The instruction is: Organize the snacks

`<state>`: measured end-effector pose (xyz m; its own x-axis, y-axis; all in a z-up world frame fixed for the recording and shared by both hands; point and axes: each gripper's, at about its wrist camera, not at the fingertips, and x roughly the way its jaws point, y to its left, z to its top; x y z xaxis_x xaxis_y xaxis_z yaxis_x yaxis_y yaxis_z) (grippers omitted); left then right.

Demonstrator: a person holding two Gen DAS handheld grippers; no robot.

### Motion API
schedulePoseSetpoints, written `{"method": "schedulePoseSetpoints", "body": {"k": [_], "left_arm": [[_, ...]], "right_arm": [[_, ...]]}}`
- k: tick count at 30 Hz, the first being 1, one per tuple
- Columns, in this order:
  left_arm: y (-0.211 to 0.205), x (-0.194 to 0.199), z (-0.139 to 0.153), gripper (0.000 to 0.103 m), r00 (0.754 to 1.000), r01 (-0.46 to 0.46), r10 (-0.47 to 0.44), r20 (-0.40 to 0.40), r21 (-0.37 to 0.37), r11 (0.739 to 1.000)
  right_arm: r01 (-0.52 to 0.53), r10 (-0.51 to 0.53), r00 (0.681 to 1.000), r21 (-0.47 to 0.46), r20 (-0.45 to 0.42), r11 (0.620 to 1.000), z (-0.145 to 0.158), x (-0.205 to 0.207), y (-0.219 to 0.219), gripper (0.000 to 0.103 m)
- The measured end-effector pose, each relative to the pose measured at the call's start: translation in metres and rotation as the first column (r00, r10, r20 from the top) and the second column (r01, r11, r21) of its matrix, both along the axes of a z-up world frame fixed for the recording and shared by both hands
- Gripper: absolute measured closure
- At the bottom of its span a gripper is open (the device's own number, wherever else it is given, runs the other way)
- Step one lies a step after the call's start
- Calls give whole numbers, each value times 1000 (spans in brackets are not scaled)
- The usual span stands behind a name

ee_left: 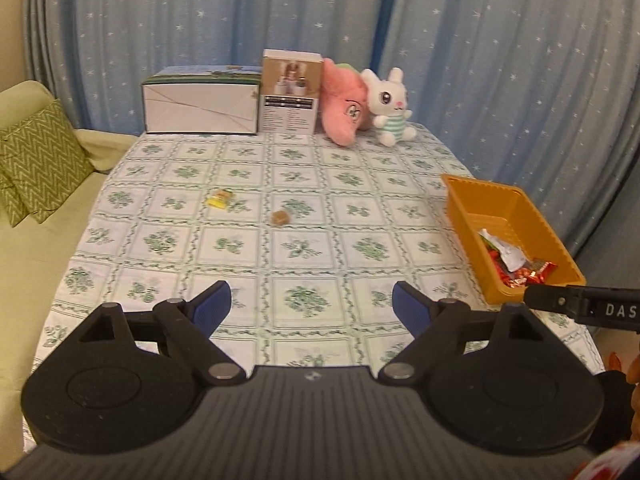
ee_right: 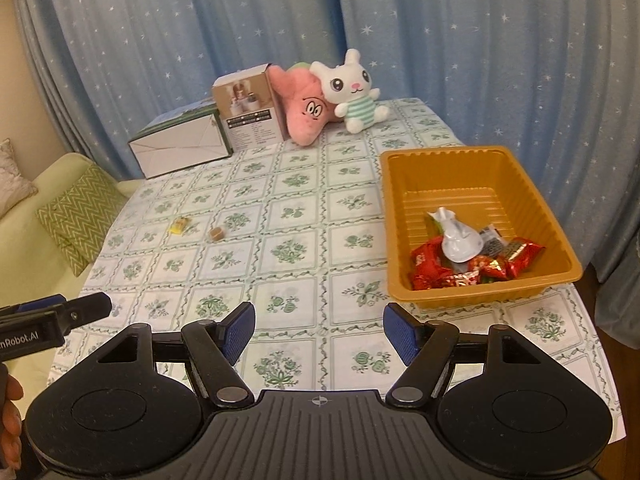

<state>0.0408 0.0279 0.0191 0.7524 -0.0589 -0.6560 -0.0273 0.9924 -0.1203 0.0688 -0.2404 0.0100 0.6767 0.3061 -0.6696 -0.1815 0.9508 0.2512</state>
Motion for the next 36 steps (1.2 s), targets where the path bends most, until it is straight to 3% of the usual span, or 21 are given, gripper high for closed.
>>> {"method": "schedulePoseSetpoints", "body": {"k": [22, 36], "left_arm": [[53, 13, -1, 17, 995, -102, 102, -4, 12, 995], [75, 55, -18, 17, 991, -132, 133, -16, 33, 991]], "right_arm": [[-109, 109, 994, -6, -10, 994, -8, 26, 58, 32], [-129, 129, 992, 36, -4, 991, -22, 71, 92, 32]]}}
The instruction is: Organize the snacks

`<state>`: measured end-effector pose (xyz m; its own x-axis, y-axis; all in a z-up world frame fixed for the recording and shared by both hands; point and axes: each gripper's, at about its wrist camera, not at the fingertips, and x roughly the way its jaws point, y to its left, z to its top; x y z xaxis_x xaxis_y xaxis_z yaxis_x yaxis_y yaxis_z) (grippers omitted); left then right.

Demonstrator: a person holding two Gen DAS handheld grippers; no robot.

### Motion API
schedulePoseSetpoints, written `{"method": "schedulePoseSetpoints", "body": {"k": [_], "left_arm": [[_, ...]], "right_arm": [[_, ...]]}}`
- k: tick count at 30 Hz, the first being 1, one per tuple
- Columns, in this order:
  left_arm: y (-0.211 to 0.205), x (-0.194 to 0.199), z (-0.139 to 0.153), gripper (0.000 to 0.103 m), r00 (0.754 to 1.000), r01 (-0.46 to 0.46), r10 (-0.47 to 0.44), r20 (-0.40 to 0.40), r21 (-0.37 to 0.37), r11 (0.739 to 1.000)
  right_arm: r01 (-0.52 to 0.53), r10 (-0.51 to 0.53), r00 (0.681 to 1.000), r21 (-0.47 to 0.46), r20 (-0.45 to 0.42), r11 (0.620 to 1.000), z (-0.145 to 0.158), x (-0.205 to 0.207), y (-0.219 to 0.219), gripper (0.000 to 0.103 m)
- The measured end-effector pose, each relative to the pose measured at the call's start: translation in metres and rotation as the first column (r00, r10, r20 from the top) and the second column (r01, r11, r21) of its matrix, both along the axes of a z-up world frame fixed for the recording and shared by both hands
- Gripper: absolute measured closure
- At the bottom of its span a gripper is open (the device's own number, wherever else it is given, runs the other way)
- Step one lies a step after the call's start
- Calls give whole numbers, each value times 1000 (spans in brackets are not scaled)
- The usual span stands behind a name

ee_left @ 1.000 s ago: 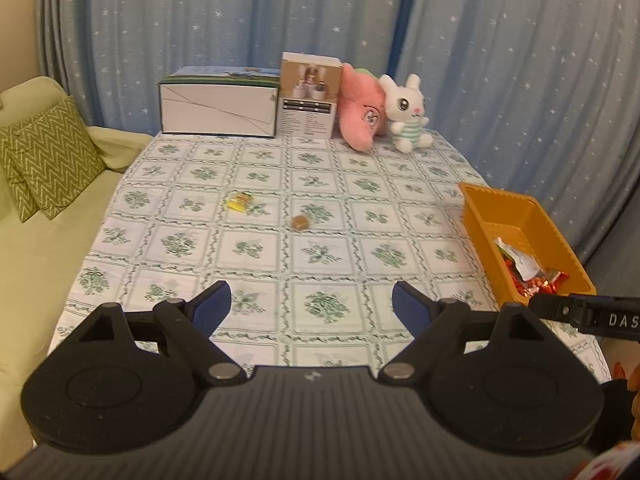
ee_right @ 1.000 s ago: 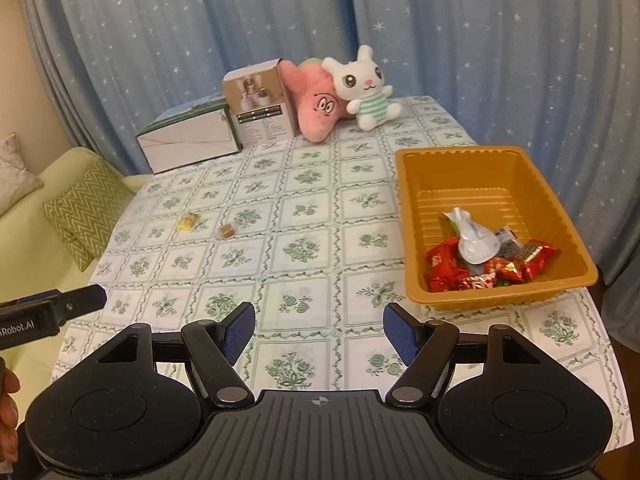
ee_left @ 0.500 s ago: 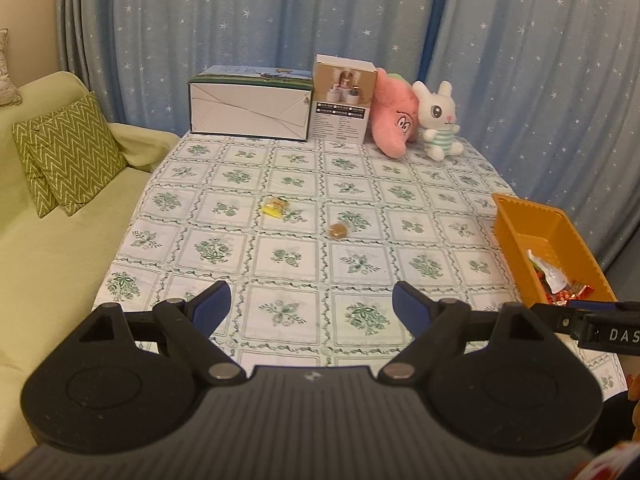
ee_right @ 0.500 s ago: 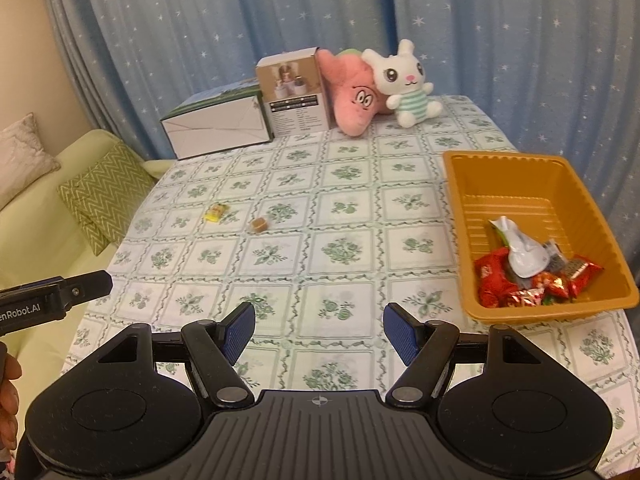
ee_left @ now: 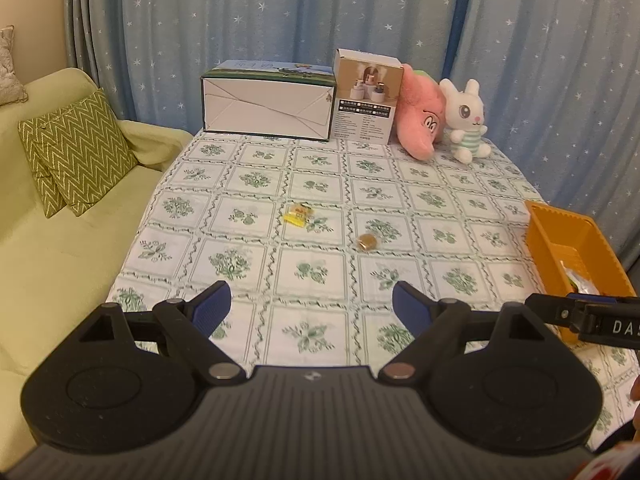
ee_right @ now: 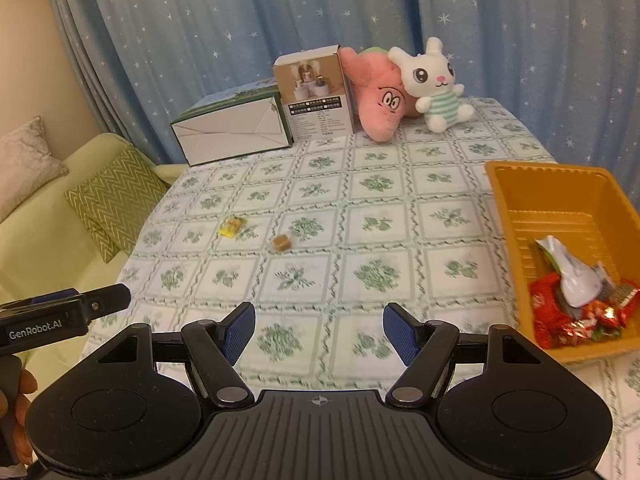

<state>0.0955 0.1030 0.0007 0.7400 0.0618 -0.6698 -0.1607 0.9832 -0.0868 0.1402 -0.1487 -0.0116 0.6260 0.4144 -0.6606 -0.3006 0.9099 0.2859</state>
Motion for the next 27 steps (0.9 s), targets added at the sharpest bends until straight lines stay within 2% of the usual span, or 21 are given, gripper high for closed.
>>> {"method": "schedulePoseSetpoints", "body": {"k": [6, 13, 15, 17, 22, 27], "left_arm": [[13, 30, -18, 17, 1000, -12, 12, -7, 20, 1000], [30, 70, -54, 17, 1000, -18, 19, -23, 13, 1000], [34, 81, -64, 17, 1000, -15, 16, -27, 22, 1000], [39, 92, -72, 17, 1000, -13, 14, -25, 31, 999], [52, 115, -87, 17, 999, -33, 34, -19, 27, 999], [59, 133, -97, 17, 999, -37, 39, -18, 80, 996]], "right_arm": [[-23, 23, 1000, 0, 19, 1000, -16, 29, 22, 32], [-56, 56, 998, -4, 36, 998, -50, 68, 49, 33], [-66, 66, 997, -3, 37, 998, -61, 78, 58, 37], [-74, 74, 996, -5, 39, 997, -73, 89, 68, 48], [-115, 114, 993, 16, 42, 993, -99, 112, 93, 53], [-118, 118, 990, -2, 72, 993, -118, 131, 112, 55]]}}
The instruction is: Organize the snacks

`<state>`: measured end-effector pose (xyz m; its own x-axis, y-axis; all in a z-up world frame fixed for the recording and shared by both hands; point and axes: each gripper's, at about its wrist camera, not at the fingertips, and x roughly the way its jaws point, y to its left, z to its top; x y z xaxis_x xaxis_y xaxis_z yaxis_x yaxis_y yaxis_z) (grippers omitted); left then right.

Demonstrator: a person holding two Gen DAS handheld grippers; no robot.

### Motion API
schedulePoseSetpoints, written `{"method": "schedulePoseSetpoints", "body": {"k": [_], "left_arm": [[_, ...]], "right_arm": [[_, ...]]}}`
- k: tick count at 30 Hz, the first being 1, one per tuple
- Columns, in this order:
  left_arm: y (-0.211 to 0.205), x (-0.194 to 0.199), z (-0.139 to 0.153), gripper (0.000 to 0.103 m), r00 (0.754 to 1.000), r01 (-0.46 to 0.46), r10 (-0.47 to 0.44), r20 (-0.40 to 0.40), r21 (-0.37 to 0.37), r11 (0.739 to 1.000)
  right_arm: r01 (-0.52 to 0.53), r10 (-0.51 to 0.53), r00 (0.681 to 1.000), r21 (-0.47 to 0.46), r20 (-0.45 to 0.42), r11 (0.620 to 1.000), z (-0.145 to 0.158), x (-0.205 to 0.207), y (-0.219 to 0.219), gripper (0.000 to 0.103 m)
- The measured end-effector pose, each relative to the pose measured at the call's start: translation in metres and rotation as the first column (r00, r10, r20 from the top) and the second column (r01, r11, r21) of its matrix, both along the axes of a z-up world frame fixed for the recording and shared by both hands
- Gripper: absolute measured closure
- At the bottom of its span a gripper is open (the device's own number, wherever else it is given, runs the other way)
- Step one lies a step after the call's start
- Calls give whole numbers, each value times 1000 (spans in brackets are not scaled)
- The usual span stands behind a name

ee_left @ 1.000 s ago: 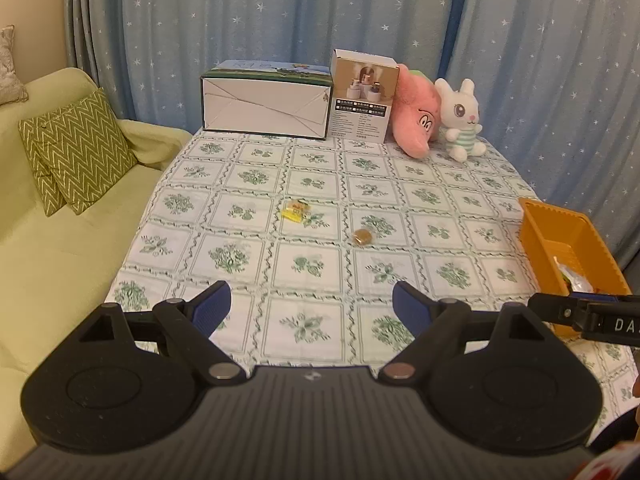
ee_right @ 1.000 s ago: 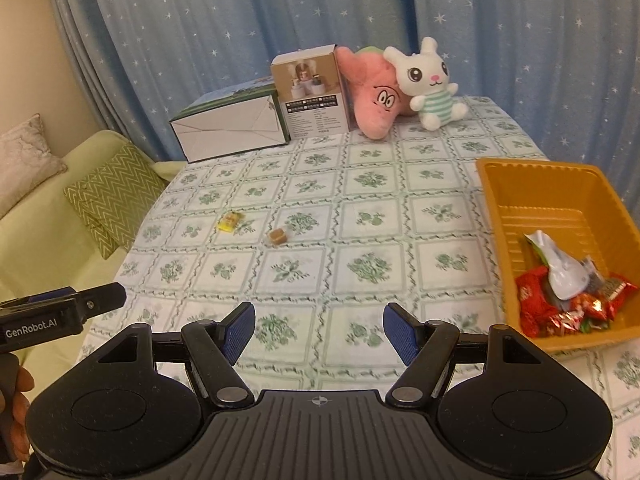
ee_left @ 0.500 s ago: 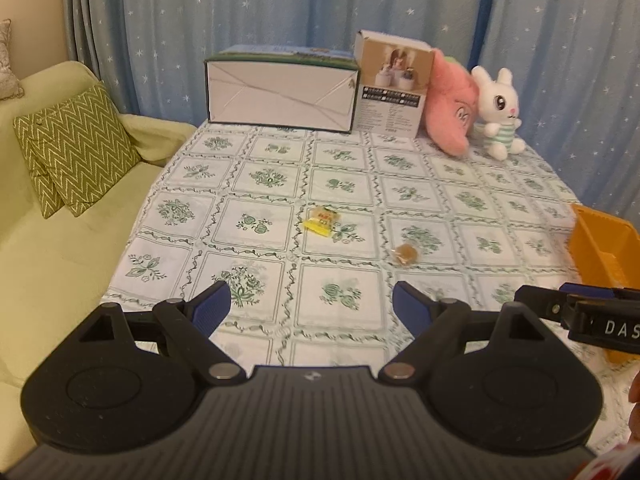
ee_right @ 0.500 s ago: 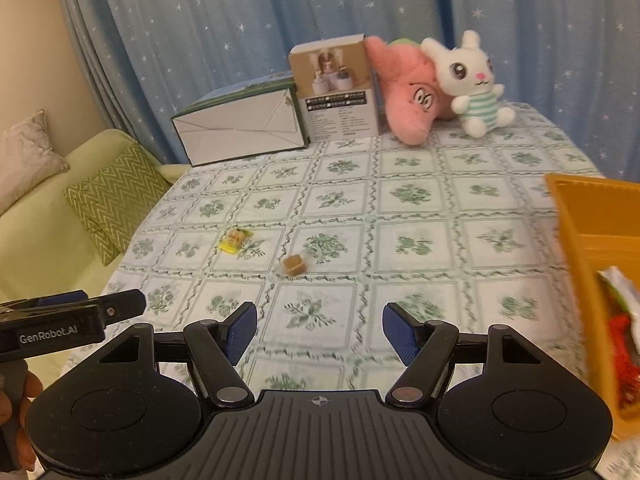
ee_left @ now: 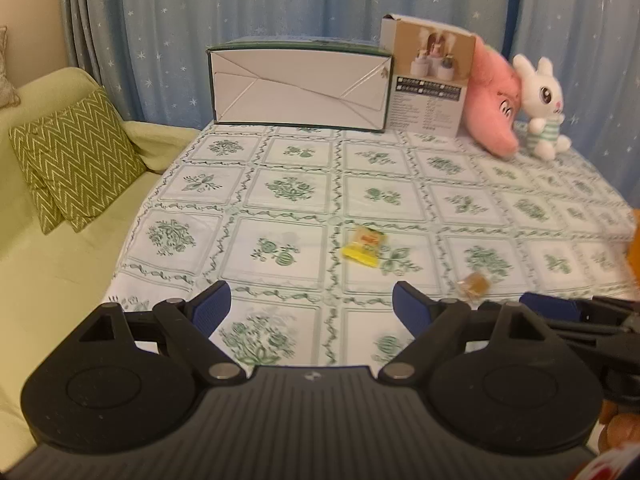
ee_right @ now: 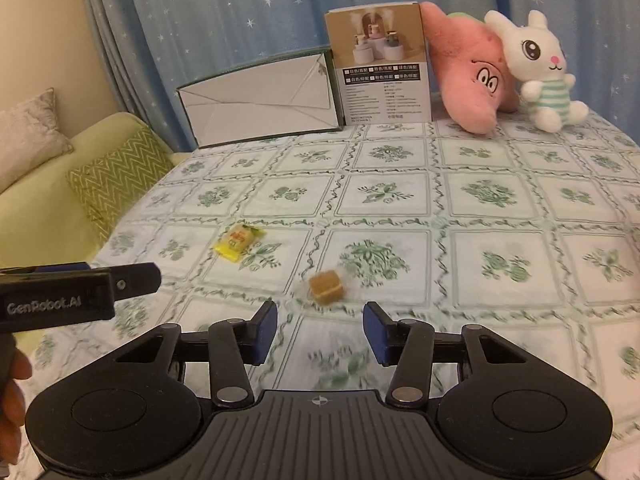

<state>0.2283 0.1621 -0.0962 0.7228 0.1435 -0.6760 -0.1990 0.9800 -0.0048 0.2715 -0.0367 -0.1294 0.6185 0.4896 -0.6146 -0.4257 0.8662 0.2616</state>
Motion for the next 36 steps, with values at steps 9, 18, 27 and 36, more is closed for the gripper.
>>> {"method": "schedulePoseSetpoints", "body": {"k": [9, 18, 27, 36], "left_arm": [[10, 13, -15, 17, 1000, -8, 7, -27, -24, 1000], [15, 11, -16, 14, 999, -28, 27, -28, -35, 999], [10, 22, -21, 14, 1000, 6, -7, -21, -28, 1000], [-1, 49, -30, 25, 994, 110, -109, 20, -29, 994]], "right_arm": [[27, -24, 999, -60, 49, 998, -11, 18, 28, 60], [18, 7, 990, -171, 142, 985, -18, 21, 51, 60], [2, 24, 987, -165, 158, 986, -12, 15, 39, 79], [34, -14, 988, -129, 152, 991, 4, 35, 12, 83]]}}
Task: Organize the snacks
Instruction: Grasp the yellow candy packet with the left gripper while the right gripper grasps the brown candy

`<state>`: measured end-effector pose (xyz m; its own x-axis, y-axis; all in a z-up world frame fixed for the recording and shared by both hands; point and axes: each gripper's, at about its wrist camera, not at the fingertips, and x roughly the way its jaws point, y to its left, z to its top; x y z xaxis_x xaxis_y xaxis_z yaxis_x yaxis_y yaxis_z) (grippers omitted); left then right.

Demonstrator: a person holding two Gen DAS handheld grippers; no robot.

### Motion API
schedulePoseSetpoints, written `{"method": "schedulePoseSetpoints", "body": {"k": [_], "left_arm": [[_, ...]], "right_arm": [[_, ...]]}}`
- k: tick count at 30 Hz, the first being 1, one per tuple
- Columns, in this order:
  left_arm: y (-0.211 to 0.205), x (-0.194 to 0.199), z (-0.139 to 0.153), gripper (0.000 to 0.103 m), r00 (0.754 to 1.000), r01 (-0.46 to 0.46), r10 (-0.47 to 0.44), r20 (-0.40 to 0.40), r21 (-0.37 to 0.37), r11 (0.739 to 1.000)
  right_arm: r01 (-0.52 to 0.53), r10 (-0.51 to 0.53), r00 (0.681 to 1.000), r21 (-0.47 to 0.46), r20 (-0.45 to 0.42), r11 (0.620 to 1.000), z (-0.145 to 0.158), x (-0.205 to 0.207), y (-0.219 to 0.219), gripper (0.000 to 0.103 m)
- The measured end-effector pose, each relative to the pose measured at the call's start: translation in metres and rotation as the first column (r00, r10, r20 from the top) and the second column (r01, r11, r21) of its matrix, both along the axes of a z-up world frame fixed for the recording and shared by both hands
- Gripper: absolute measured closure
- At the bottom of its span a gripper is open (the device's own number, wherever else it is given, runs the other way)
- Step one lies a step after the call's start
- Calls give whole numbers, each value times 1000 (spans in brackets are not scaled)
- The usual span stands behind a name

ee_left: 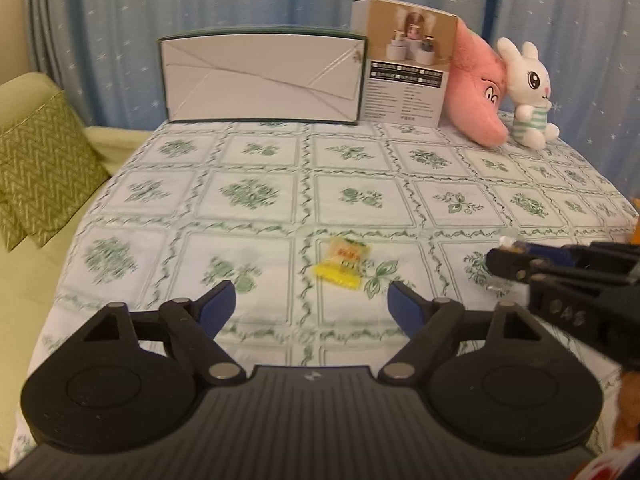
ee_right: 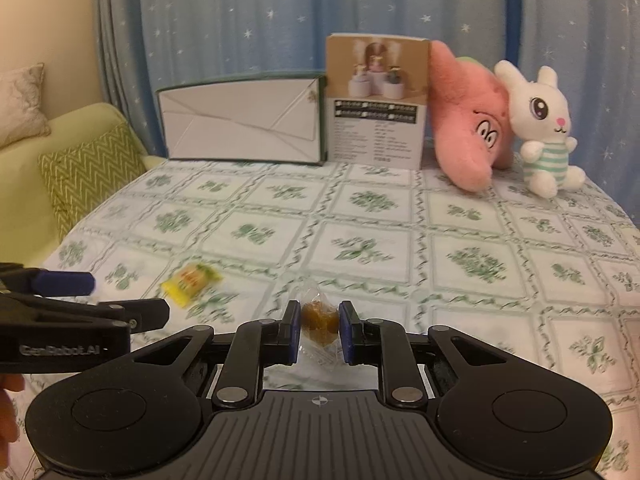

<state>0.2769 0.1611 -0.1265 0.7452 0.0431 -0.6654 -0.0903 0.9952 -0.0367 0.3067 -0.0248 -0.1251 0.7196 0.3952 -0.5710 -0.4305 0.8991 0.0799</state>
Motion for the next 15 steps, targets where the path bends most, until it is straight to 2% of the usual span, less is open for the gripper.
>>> {"method": "schedulePoseSetpoints", "body": {"k": [2, 7, 9, 12, 15], "left_arm": [[0, 8, -2, 28, 1000, 10, -10, 6, 3, 1000], [0, 28, -10, 51, 999, 40, -40, 5, -19, 999], [-4, 35, -13, 60, 998, 71, -70, 5, -9, 997], [-10, 42, -16, 66, 995, 102, -102, 4, 18, 995], [-15, 45, -17, 83, 994, 112, -112, -1, 39, 993]], "right_arm": [[0, 0, 1000, 4, -2, 1000, 2, 3, -5, 83], [21, -20, 999, 24, -28, 999, 1, 7, -14, 83], [19, -18, 999, 27, -33, 999, 1, 7, -14, 83], [17, -16, 999, 35, -43, 999, 0, 8, -15, 83], [26, -23, 998, 48, -52, 999, 1, 11, -16, 83]]}}
